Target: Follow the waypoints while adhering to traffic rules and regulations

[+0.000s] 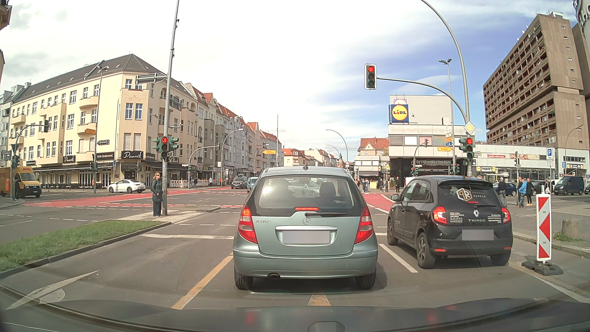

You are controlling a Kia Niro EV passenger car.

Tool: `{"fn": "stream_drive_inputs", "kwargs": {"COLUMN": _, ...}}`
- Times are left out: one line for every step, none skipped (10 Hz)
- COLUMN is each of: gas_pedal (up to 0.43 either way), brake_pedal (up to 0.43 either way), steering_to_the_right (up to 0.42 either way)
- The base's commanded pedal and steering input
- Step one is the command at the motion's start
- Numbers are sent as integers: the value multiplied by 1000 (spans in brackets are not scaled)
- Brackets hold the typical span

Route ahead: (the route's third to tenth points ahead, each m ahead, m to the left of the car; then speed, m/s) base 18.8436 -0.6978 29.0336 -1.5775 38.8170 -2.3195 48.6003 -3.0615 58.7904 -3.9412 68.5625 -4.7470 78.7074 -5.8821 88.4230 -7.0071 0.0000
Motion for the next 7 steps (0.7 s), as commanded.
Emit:
{"fn": "stream_drive_inputs", "kwargs": {"gas_pedal": 0, "brake_pedal": 396, "steering_to_the_right": -2}}
{"fn": "stream_drive_inputs", "kwargs": {"gas_pedal": 0, "brake_pedal": 396, "steering_to_the_right": -3}}
{"fn": "stream_drive_inputs", "kwargs": {"gas_pedal": 0, "brake_pedal": 396, "steering_to_the_right": -2}}
{"fn": "stream_drive_inputs", "kwargs": {"gas_pedal": 0, "brake_pedal": 396, "steering_to_the_right": -2}}
{"fn": "stream_drive_inputs", "kwargs": {"gas_pedal": 0, "brake_pedal": 396, "steering_to_the_right": -2}}
{"fn": "stream_drive_inputs", "kwargs": {"gas_pedal": 0, "brake_pedal": 396, "steering_to_the_right": -2}}
{"fn": "stream_drive_inputs", "kwargs": {"gas_pedal": 0, "brake_pedal": 396, "steering_to_the_right": -2}}
